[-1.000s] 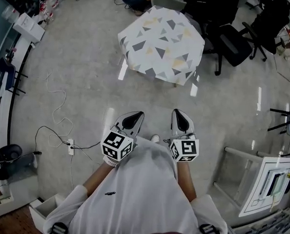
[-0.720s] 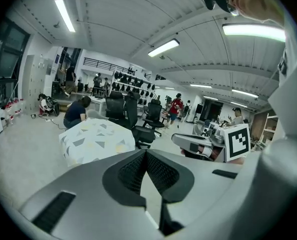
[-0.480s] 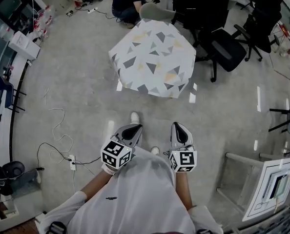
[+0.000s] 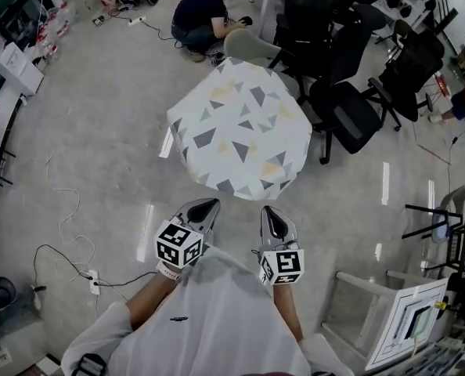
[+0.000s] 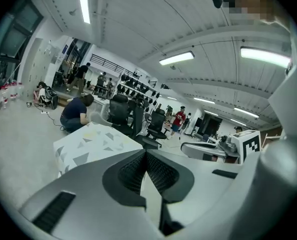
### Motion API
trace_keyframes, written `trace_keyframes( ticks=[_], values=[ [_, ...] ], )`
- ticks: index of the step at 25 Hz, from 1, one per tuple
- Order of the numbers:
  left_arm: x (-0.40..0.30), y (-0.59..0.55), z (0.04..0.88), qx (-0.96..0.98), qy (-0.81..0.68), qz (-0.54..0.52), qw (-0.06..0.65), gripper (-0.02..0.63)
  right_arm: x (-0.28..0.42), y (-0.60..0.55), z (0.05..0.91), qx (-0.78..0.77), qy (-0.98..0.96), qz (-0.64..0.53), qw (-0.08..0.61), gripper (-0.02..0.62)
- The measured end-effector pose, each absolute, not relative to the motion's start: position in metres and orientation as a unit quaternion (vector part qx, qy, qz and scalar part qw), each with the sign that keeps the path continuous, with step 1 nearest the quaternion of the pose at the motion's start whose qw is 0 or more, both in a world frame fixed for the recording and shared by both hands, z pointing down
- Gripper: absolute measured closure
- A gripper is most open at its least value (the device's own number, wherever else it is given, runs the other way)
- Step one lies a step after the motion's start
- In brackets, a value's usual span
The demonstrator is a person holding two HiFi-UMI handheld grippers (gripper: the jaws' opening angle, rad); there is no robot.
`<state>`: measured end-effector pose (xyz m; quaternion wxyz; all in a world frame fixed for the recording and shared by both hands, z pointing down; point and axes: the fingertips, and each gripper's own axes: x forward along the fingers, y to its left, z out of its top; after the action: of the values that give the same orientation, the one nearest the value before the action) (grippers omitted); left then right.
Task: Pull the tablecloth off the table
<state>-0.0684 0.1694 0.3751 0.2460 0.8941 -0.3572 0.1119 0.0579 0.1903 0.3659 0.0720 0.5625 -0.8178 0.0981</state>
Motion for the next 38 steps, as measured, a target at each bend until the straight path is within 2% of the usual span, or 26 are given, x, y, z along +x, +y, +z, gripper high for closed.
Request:
trace_keyframes(
  ticks=[8,13,19,24,38],
  values=[
    [-0.143,0.066,0.366,0.889,-0.372,0.086,0.253,0.600,-0.017,0.086,0.346,0.549,-0.827,0.089,0.082,0.584],
    [-0.150,0.027,0.365,0.891,-0.360,0.078,0.264,0.600,-0.026,0.053,0.336,0.548,-0.827,0.084,0.093,0.584],
    [-0.127,0.006,0.371,0.895,-0.338,0.088,0.278,0.600,0.001,0.040,0.351,0.568,-0.810,0.110,0.099,0.584],
    [-0.099,-0.011,0.370,0.896,-0.333,0.099,0.278,0.600,0.032,0.018,0.359,0.573,-0.805,0.144,0.064,0.584],
    [-0.014,-0.083,0.366,0.891,-0.346,0.142,0.258,0.600,0.137,-0.085,0.367,0.577,-0.802,0.146,0.044,0.584]
  ],
)
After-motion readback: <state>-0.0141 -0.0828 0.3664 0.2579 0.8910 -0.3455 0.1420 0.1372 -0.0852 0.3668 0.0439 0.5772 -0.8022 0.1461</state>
